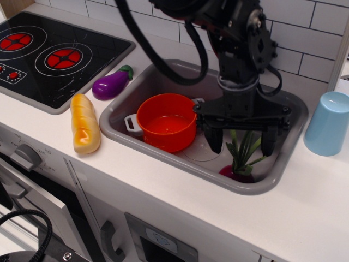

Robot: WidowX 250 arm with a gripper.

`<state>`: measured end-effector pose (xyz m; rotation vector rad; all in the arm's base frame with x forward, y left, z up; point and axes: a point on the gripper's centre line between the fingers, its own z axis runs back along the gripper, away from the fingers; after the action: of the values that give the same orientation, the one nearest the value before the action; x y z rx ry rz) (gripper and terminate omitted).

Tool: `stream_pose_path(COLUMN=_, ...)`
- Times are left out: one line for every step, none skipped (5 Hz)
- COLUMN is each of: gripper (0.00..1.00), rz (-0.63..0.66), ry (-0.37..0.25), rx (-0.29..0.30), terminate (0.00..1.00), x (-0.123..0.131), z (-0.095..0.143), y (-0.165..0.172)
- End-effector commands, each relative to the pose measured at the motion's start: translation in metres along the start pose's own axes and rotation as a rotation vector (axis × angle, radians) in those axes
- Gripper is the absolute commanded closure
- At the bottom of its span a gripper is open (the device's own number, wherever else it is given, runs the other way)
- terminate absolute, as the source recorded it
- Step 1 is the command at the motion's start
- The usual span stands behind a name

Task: Put beet in pot sink

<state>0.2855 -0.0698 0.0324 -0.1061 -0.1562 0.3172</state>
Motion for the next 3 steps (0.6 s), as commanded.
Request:
stream_pose_path(gripper=0.0, rz=0.001, ry=-0.017, rx=0.006, terminate=0.0, x=0.0106, z=-0.0074, y=-0.0127)
stream_pose_path(gripper=0.0, rz=0.004, ry=-0.014, rx=0.0, terminate=0.0, x=0.0101, z=-0.013, y=-0.0134)
stream_pose_path(gripper=1.0, rz=0.003, ry=0.0, rx=0.008, terminate=0.0, x=0.0091, z=-0.0159, y=-0.0134)
